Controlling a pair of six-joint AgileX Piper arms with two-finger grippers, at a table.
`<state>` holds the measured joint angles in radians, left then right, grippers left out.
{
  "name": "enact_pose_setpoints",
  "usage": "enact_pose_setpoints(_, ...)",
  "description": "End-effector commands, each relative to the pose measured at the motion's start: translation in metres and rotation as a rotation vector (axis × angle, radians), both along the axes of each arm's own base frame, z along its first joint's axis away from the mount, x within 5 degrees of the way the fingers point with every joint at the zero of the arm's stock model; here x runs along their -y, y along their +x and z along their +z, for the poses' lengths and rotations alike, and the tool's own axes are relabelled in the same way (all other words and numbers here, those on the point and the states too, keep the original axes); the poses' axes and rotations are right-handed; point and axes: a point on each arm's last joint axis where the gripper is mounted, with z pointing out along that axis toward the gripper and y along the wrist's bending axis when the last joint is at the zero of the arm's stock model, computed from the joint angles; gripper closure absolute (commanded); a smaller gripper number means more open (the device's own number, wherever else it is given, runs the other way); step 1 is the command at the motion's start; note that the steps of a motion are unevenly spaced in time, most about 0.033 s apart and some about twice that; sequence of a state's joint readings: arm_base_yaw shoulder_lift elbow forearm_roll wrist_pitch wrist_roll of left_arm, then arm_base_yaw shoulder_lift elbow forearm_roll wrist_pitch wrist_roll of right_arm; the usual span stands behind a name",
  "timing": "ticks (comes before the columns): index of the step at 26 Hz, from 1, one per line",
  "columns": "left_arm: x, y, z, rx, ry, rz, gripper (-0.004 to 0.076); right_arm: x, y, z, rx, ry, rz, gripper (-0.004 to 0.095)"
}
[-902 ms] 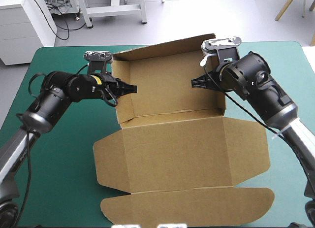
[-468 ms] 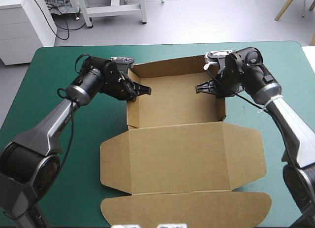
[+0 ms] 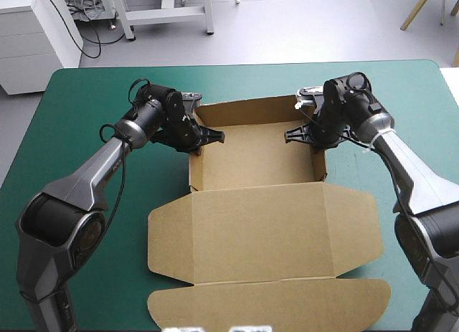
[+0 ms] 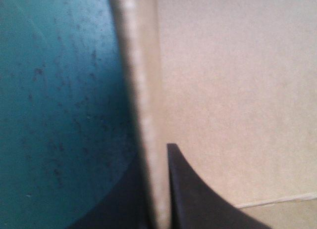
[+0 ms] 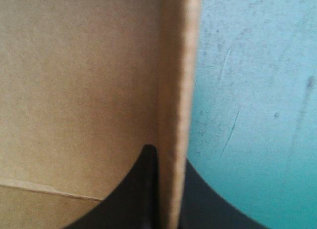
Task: Fold the box
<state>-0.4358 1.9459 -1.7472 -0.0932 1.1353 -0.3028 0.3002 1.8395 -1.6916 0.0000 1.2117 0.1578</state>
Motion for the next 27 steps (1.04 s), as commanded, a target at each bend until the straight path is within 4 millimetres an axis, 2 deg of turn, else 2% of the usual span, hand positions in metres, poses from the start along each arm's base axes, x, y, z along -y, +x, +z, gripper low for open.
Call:
enact_pose_setpoints(1,0.000,-0.003,0.031,0.114,-0.034,0.010,0.0734,0.006,0.000,0.019,0.060,0.027,0.010,0.0908)
enact_pose_setpoints(10,0.002,0.000,0.023,0.102,-0.023,-0.022,0.0723,0.014,0.011,0.007,0.059,-0.020,0.021,0.0908)
enact_pose_setpoints(12,0.002,0.000,0.023,0.106,-0.011,-0.053,0.0685,0.014,0.012,0.006,0.067,-0.018,0.020,0.0903)
enact_pose_setpoints(14,0.001,-0.001,0.024,0.093,-0.004,-0.060,0.0601,0.014,0.012,0.006,0.069,-0.018,0.020,0.0860)
enact_pose_setpoints(16,0.001,-0.001,0.025,0.082,0.004,-0.069,0.0477,0.014,0.012,0.006,0.069,-0.018,0.020,0.0775)
enact_pose_setpoints(19,0.002,0.001,0.031,0.096,-0.001,-0.072,0.0269,0.014,0.012,0.006,0.065,-0.019,0.027,0.0561)
enact_pose_setpoints(21,0.003,0.003,0.036,0.114,-0.009,-0.072,0.0169,0.013,0.010,0.006,0.046,-0.017,0.048,0.0354)
enact_pose_setpoints(22,0.004,0.005,0.042,0.132,-0.017,-0.072,0.0127,0.013,0.010,0.006,0.035,0.005,0.057,0.0150)
enact_pose_setpoints(24,0.005,0.007,0.049,0.151,-0.025,-0.072,0.0129,0.014,0.010,0.006,0.034,0.007,0.057,-0.0008)
enact_pose_setpoints(26,0.005,0.007,0.058,0.168,-0.028,-0.073,0.0129,0.014,0.010,0.009,0.046,0.012,0.057,-0.0006)
enact_pose_setpoints(27,0.003,0.008,0.067,0.192,-0.015,-0.073,0.0129,0.012,0.011,0.017,0.068,0.032,0.048,0.0002)
